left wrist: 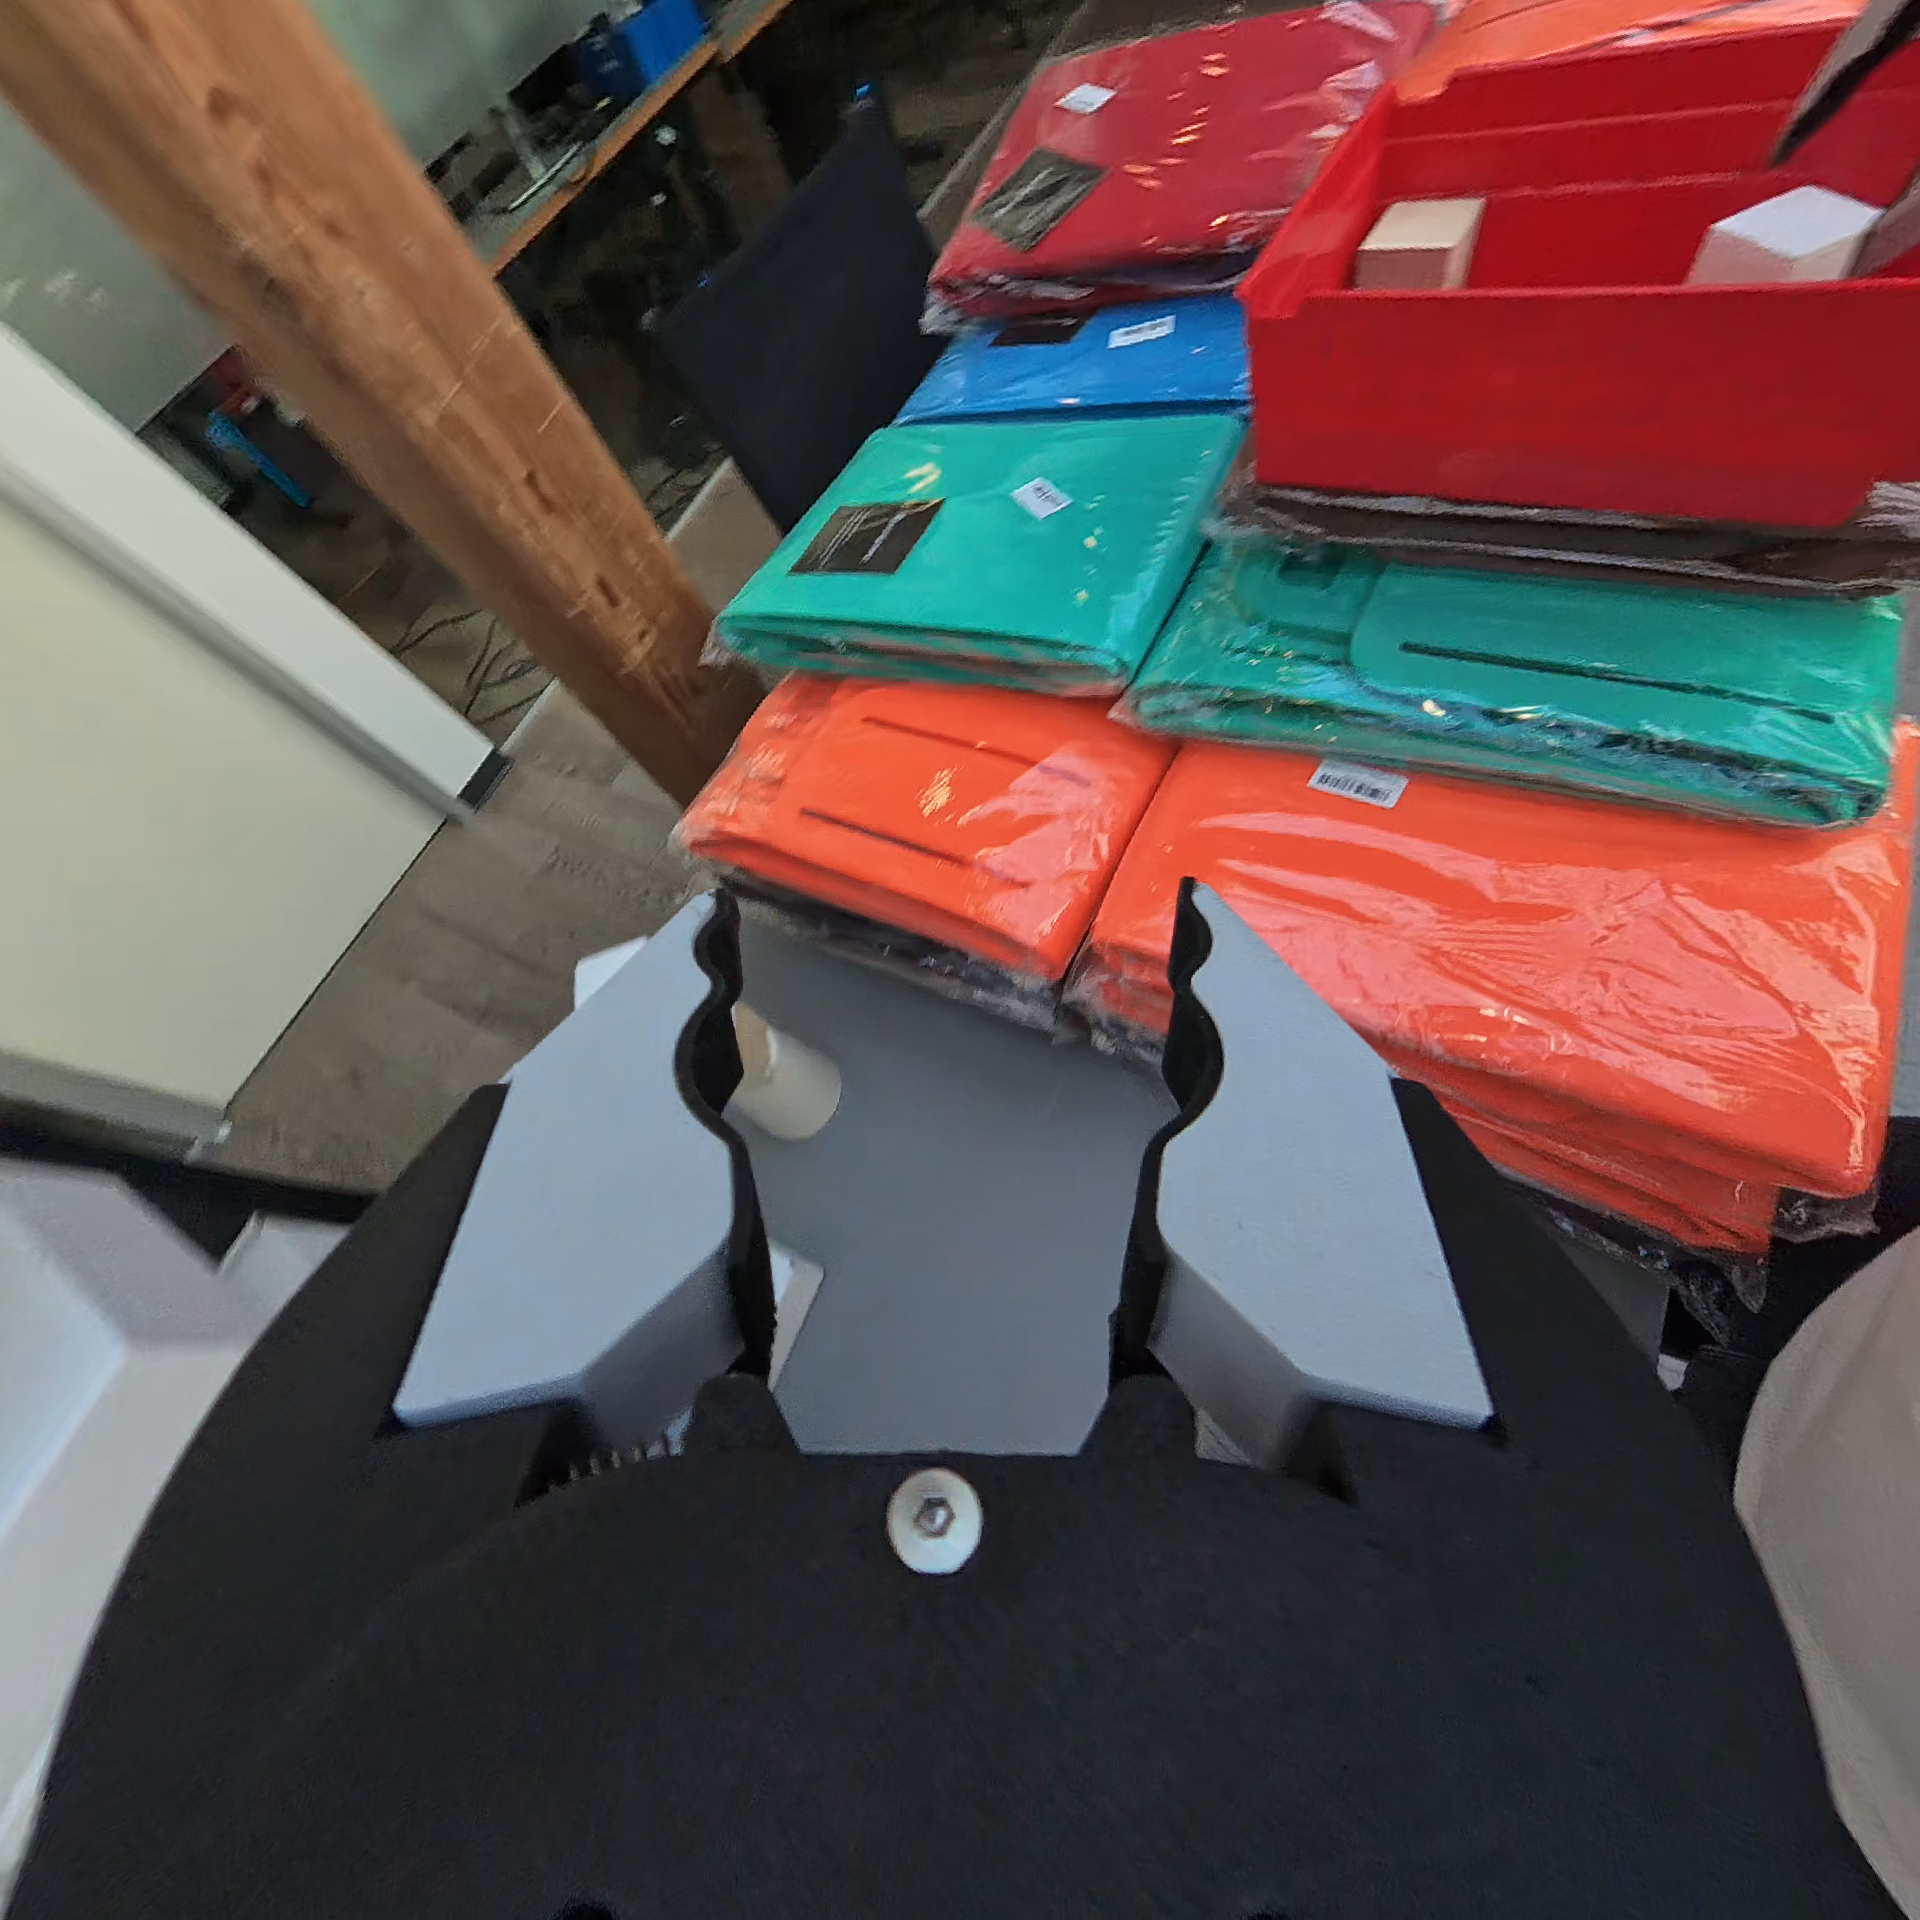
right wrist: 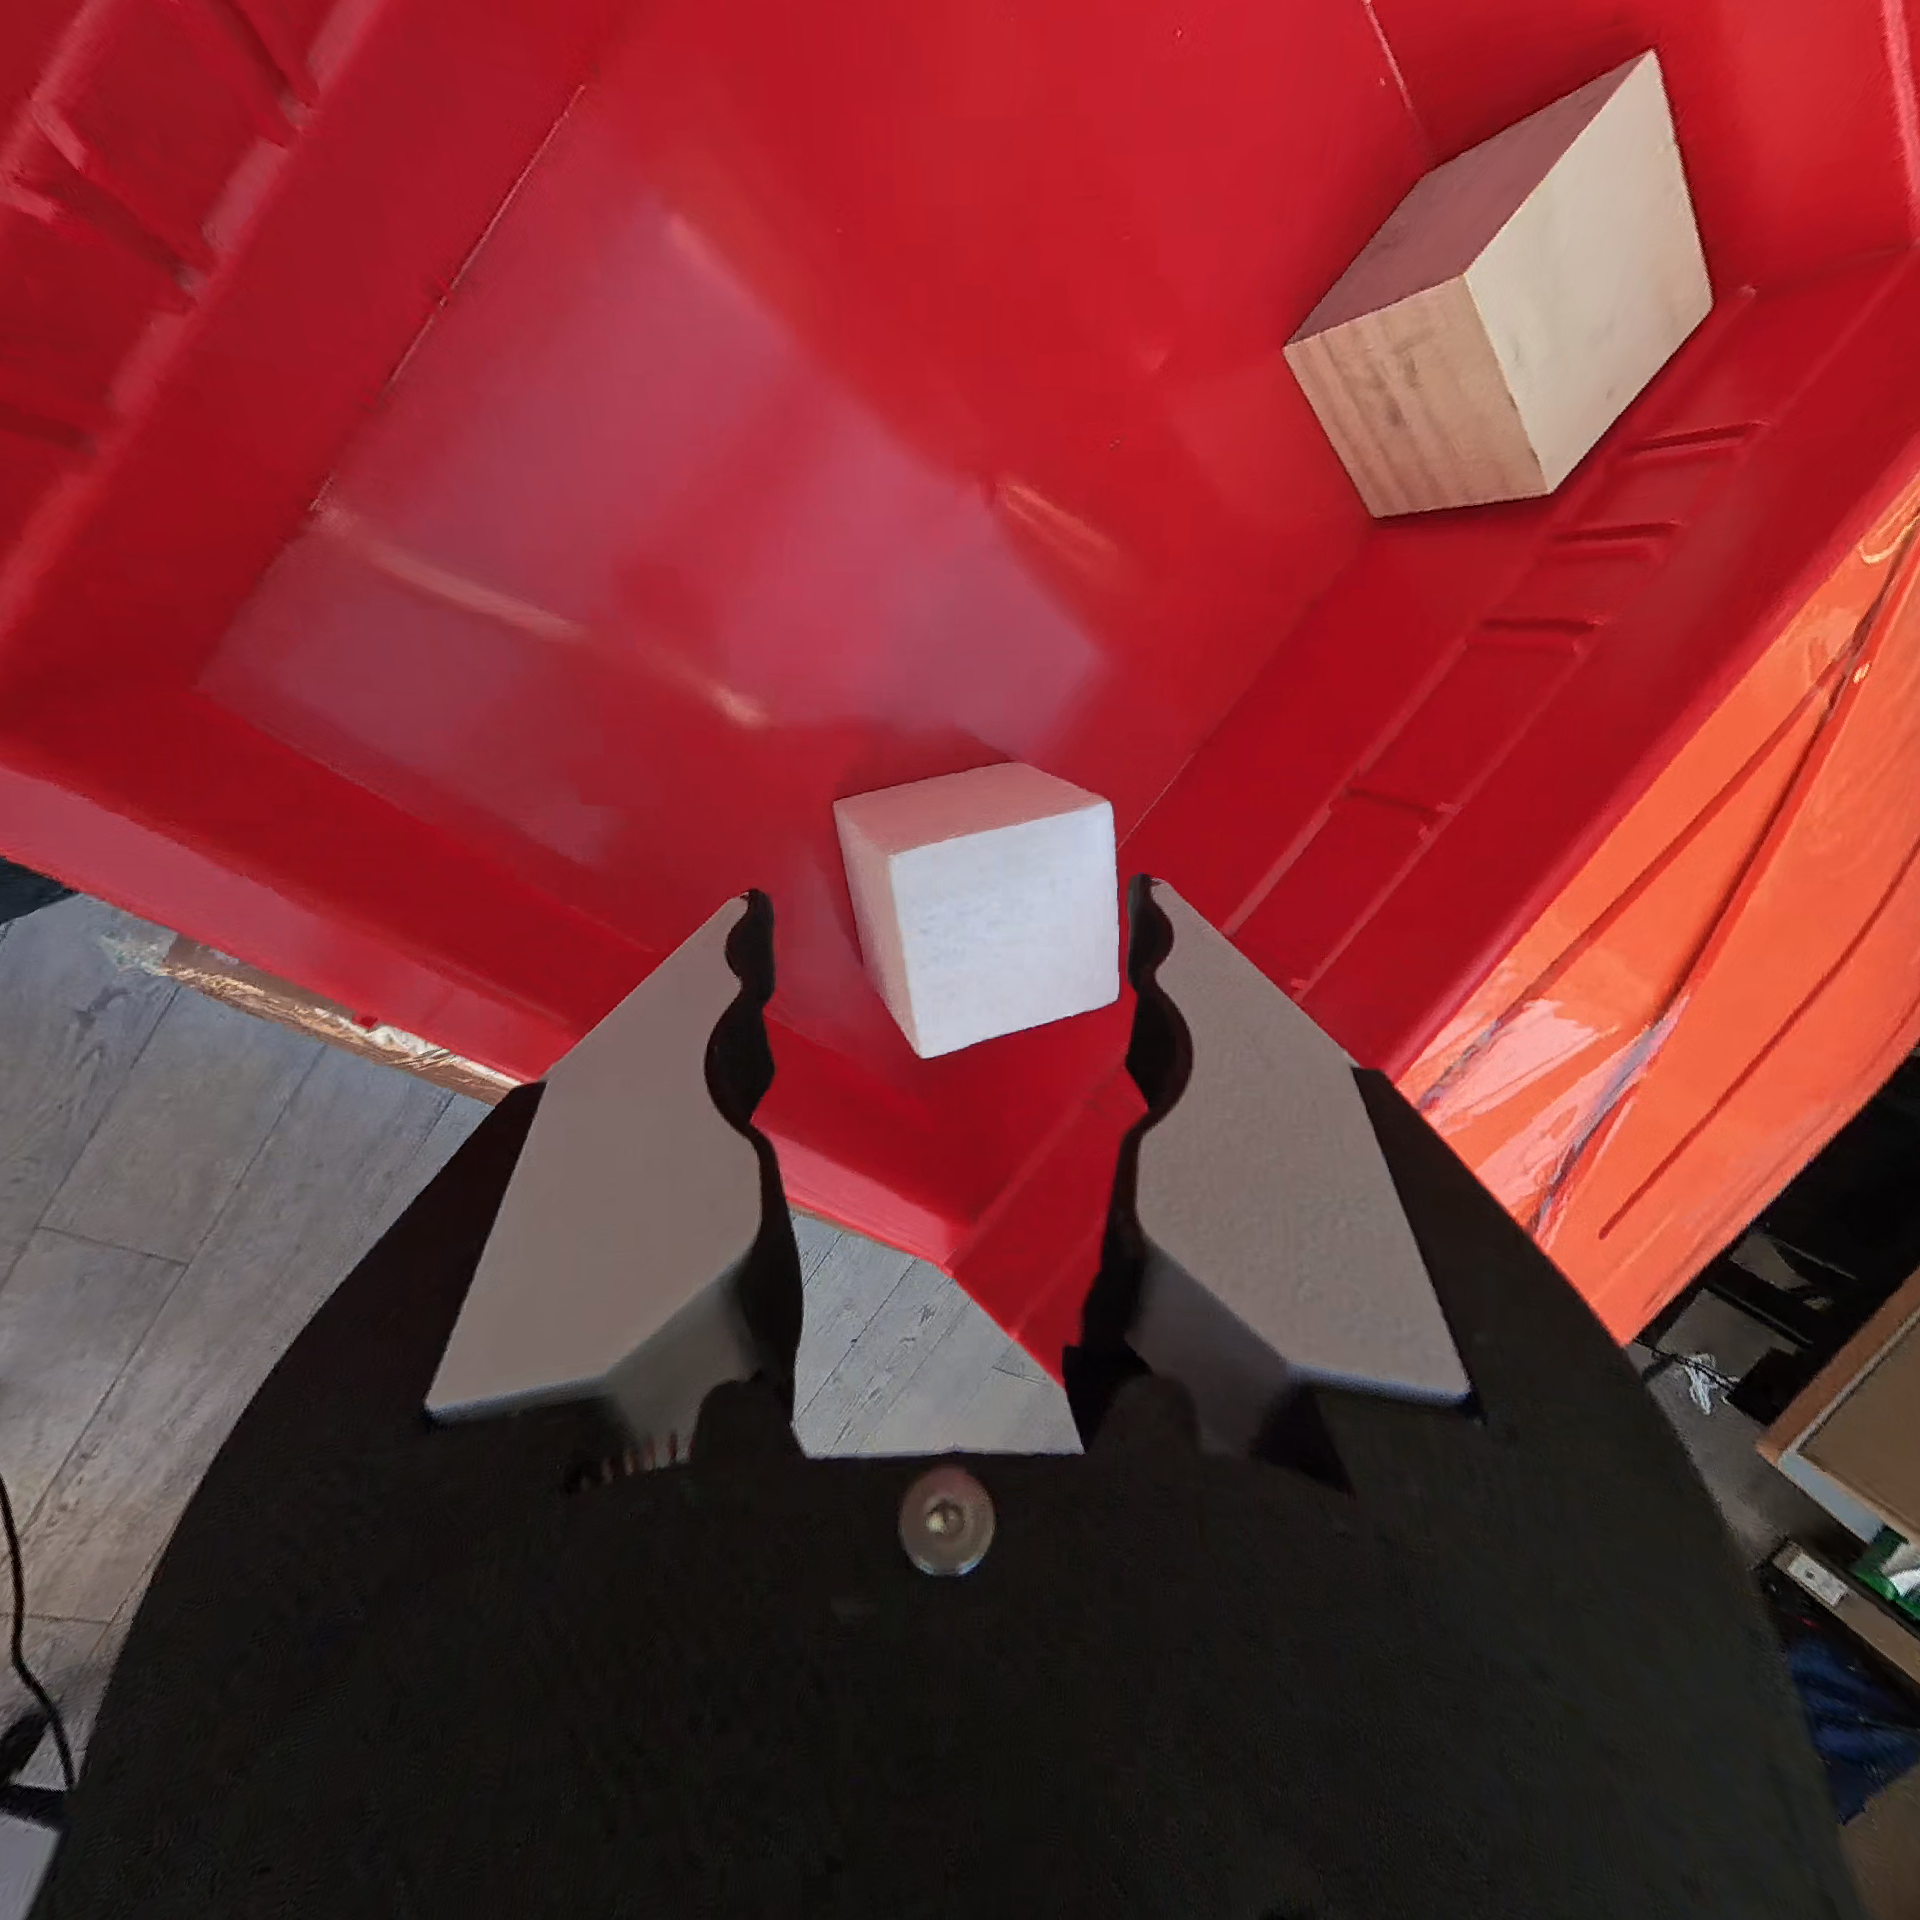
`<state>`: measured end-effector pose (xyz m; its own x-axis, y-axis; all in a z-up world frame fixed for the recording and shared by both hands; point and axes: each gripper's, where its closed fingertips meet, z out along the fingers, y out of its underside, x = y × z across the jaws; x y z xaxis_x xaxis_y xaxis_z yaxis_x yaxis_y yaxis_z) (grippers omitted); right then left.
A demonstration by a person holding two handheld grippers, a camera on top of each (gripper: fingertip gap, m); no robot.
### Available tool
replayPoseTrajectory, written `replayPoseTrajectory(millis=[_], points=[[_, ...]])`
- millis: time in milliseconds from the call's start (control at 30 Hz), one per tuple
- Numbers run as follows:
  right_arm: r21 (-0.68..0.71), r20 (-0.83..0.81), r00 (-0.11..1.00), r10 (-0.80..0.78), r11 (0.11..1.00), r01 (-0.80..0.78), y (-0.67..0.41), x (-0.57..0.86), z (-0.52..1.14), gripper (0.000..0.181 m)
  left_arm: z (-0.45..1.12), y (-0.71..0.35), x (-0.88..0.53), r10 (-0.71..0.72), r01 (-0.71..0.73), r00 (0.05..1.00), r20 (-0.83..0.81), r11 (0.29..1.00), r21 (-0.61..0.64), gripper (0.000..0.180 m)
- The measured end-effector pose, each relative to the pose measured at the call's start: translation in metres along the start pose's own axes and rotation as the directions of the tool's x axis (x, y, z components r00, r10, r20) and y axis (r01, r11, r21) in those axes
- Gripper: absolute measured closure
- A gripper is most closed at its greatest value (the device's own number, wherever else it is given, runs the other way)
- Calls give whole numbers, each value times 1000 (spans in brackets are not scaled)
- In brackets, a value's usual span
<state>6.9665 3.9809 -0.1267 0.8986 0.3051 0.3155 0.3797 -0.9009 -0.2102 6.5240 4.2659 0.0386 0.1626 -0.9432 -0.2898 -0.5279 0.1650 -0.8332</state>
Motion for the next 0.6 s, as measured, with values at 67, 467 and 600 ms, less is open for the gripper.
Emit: replayPoseTrajectory(millis=[67,467,600], points=[[-14,12,1000,-26,1000,26,2,6,11,113,37,-44,22,104,-100,989,-109,994,42,96],[248,-67,989,129,963,-109,11,-3,-66,124,299,-235,232,338,-357,698,-631,928,103,116],[404,-152,955,256,897,-176,44,-30,-146,124,401,-205,271,442,-600,661,-606,797,-74,114]])
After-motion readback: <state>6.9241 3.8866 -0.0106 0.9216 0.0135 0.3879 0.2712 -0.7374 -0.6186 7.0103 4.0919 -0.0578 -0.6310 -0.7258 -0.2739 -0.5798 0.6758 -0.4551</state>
